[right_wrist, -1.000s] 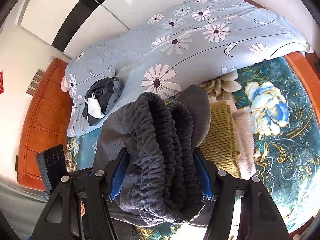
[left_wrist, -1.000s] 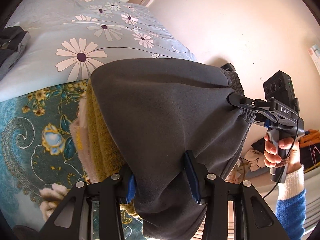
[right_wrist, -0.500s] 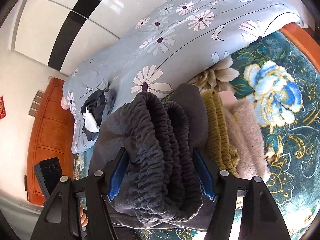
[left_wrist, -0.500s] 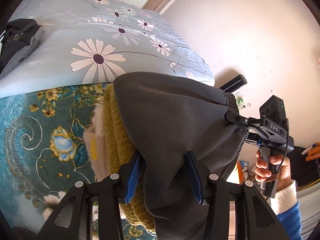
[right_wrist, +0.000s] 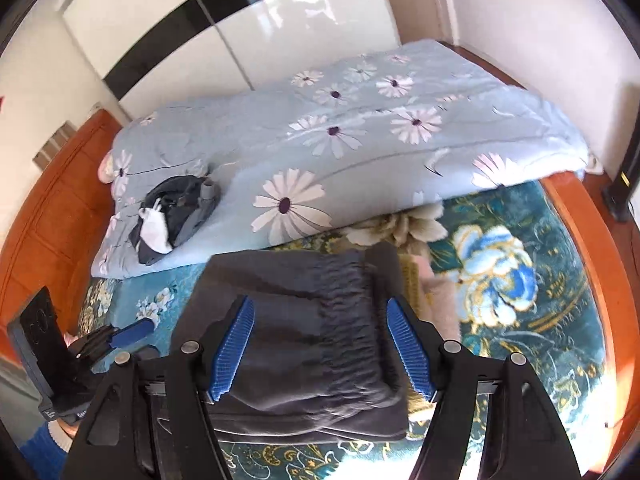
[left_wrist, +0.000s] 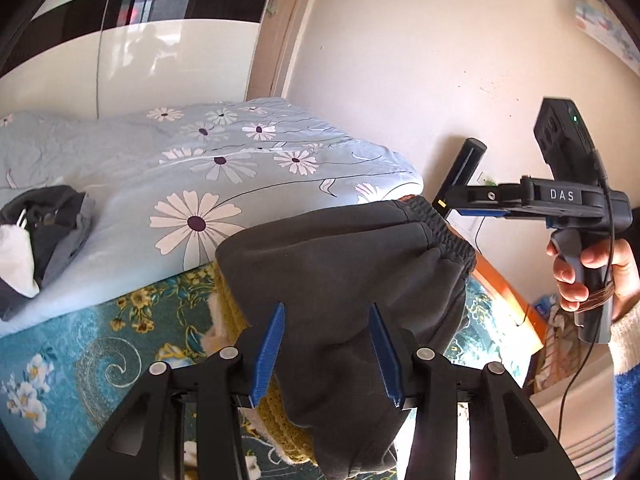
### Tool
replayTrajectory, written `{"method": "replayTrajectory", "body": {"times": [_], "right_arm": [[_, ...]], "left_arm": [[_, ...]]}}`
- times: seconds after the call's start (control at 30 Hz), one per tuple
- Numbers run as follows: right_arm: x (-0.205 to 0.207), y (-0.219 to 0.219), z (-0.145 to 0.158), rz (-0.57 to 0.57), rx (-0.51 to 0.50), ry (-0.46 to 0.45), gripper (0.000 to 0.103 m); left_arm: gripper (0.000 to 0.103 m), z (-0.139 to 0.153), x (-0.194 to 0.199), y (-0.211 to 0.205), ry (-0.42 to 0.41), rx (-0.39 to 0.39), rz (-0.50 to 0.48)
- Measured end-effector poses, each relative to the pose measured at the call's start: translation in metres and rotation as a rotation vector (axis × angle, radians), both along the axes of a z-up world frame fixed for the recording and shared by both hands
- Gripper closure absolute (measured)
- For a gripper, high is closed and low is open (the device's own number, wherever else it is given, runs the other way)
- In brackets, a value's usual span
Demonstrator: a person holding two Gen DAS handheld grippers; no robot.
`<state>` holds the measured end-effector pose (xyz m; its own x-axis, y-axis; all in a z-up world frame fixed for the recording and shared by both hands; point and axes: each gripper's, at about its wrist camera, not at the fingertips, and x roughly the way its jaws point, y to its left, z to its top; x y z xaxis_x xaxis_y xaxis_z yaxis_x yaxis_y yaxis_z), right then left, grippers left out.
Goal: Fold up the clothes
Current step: 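Lift the folded sweatpants with both grippers and carry them onto the towel stack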
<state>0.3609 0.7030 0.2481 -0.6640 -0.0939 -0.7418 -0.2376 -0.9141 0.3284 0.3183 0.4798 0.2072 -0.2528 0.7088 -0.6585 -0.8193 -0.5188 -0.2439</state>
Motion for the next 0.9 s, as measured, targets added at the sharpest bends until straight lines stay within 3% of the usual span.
{"method": "replayTrajectory", "body": {"times": [0.07, 0.17, 0.3, 0.47, 0.6, 0.7, 0.83, 0.9], "right_arm": [[-0.004, -0.018, -0.006, 0.061, 0.026, 0.051, 0.033], [-0.012, -0.021, -0.018, 0.020, 0.110, 0.062, 0.033], [-0.023, -0.004, -0.042, -0.039, 0.058, 0.017, 0.032], [-0.023, 0.000, -0.063, -0.051, 0.054, -0.016, 0.032], [-0.018, -0.004, -0.054, -0.075, 0.068, -0.003, 0.032], [0.007, -0.021, -0.031, -0.128, 0.146, 0.072, 0.032], [0.055, -0.057, -0.020, -0.149, 0.142, 0.212, 0.032], [0.071, -0.073, -0.031, -0.159, 0.125, 0.214, 0.032]], "left_arm": [[0.055, -0.007, 0.007, 0.004, 0.014, -0.030, -0.021], [0.055, -0.023, 0.013, 0.012, 0.013, -0.076, -0.042], [0.055, -0.045, 0.023, 0.020, 0.033, -0.139, -0.058], [0.055, -0.053, 0.030, 0.026, 0.062, -0.171, -0.077], [0.055, -0.043, 0.026, 0.010, -0.015, -0.113, -0.057], [0.053, -0.039, 0.022, -0.013, -0.053, -0.079, -0.009], [0.038, -0.043, 0.021, -0.043, -0.065, -0.050, 0.066], [0.036, -0.049, 0.023, -0.052, -0.068, -0.049, 0.092]]}}
